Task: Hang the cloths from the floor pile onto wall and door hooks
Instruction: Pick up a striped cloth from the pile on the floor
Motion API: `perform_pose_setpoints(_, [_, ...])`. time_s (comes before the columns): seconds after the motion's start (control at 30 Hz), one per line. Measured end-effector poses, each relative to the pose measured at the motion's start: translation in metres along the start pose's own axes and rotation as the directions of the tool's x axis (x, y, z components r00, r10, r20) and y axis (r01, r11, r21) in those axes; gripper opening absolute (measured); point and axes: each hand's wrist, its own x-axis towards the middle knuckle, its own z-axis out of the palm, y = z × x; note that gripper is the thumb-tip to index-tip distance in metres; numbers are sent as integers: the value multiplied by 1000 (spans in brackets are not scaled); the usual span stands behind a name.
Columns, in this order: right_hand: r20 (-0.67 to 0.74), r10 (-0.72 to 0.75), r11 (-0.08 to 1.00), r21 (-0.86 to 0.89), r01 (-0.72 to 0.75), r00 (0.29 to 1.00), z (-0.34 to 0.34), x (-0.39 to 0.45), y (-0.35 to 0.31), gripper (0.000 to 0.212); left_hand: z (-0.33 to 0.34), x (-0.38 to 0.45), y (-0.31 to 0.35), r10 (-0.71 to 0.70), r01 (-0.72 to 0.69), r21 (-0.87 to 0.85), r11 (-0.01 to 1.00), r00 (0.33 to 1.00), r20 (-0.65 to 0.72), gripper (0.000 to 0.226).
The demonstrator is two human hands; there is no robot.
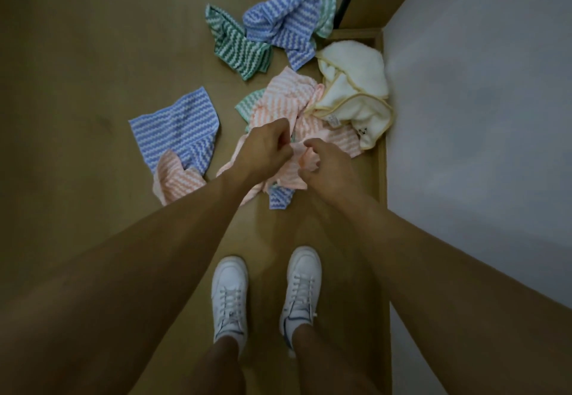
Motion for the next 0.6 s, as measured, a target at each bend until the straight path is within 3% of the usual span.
perform_pose_setpoints(0.17, [-123, 27, 990, 141, -9, 992, -56, -36, -52, 42, -67, -26, 69, 80, -81, -50, 995, 997, -16, 8])
perform_pose_setpoints(0.33, [-142, -48, 993, 97, 62, 989, -140, -73, -116, 15, -150, -61, 143, 166, -167, -18, 986, 985, -53, 11])
perform_pose_setpoints(0.6, [-145, -217, 976, -20, 217, 965, -290, -163, -240, 7, -298, -122, 270, 255, -247, 83, 965, 961, -104, 20])
